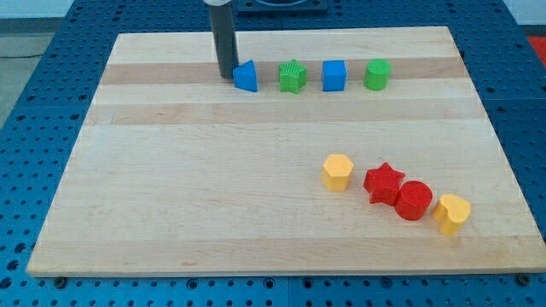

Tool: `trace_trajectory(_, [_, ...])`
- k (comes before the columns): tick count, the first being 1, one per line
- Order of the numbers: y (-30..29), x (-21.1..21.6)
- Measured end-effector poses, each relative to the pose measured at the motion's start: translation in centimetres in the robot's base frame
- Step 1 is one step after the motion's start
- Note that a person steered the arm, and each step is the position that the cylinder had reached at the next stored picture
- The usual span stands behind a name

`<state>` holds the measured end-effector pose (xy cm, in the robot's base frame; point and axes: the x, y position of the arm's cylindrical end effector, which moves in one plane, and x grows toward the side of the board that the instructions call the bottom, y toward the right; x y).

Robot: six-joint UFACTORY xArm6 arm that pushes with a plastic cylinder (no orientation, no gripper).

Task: Move the yellow hexagon above to the red star

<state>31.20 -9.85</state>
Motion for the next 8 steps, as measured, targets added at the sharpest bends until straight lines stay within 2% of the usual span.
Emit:
trace_trajectory(1, [-1.4, 4.9])
trace_trajectory(3, [1.7, 14.2])
trace_trajectory(5, [9.1, 23.5])
trace_trajectory(6, [13.4, 23.1])
trace_trajectory(8, [19.2, 17.1])
